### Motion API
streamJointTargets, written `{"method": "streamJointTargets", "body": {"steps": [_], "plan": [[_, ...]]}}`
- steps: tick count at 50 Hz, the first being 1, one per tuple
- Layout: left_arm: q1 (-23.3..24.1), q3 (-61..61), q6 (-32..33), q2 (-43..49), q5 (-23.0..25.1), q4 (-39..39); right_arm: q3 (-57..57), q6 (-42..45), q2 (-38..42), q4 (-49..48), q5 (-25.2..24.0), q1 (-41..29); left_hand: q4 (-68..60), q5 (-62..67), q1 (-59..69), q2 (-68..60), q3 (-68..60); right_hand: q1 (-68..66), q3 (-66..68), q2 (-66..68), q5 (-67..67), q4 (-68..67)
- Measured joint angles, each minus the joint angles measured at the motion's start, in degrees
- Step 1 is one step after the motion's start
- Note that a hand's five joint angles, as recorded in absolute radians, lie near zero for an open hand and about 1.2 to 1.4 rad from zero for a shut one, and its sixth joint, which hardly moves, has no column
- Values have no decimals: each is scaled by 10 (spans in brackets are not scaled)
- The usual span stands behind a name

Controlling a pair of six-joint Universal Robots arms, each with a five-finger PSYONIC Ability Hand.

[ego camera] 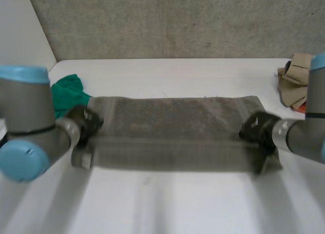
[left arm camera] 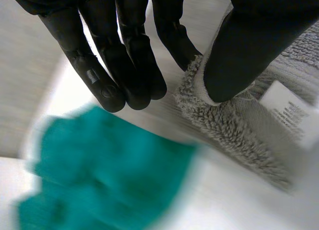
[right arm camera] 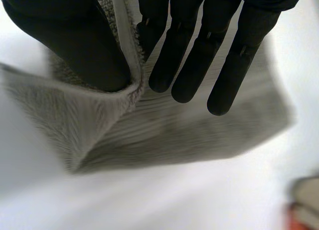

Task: Fold the laundry.

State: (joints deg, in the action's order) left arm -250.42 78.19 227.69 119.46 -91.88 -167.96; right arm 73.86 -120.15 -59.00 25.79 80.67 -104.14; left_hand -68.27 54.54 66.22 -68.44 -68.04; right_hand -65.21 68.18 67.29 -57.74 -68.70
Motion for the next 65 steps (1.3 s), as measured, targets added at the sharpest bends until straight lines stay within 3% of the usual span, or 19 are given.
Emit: {"method": "streamJointTargets", "body": {"steps": [5,10,14,17,25,30,42,50,54,58,65], "plan": [[9,-176,-21,48,-21,-80,-100,-65,19,-114,27,-16,0,0,0,0,0,0,0,0,0,0],[13,-348,-101,36,-38,-200,-221,-146,13,-292,63,-23,-2,0,0,-1,-1,0,0,0,0,0],[11,-406,-163,14,-48,-277,-269,-192,-5,-404,72,-21,-2,0,0,-1,-1,0,0,0,0,0],[8,-421,-192,4,-52,-303,-286,-210,-16,-434,61,-20,-2,2,0,-1,-1,0,0,0,-4,0],[-8,-384,-213,3,-49,-272,-289,-220,-22,-386,17,-19,-2,22,0,-1,-1,0,0,0,-5,0],[-26,-262,-218,22,-34,-250,-238,-227,-9,-307,-31,-7,-2,22,0,-2,-2,0,0,0,-5,0],[-34,-85,-201,97,3,-283,-92,-234,87,-259,-86,23,-2,22,0,-2,-2,0,0,0,-5,0],[-31,-68,-176,105,4,-290,-75,-276,137,-254,-59,33,-2,22,0,-2,-2,11,-52,-47,44,57],[-27,-70,-170,96,0,-289,-76,-315,140,-252,-23,35,-2,22,0,-2,-2,138,-166,-159,165,169],[-23,-70,-169,91,-5,-288,-78,-339,138,-252,12,35,-2,22,0,-2,-2,181,-213,-207,217,218],[-17,-67,-162,88,-14,-281,-78,-353,131,-244,66,39,-2,22,0,-2,-2,157,-193,-180,197,201]]}}
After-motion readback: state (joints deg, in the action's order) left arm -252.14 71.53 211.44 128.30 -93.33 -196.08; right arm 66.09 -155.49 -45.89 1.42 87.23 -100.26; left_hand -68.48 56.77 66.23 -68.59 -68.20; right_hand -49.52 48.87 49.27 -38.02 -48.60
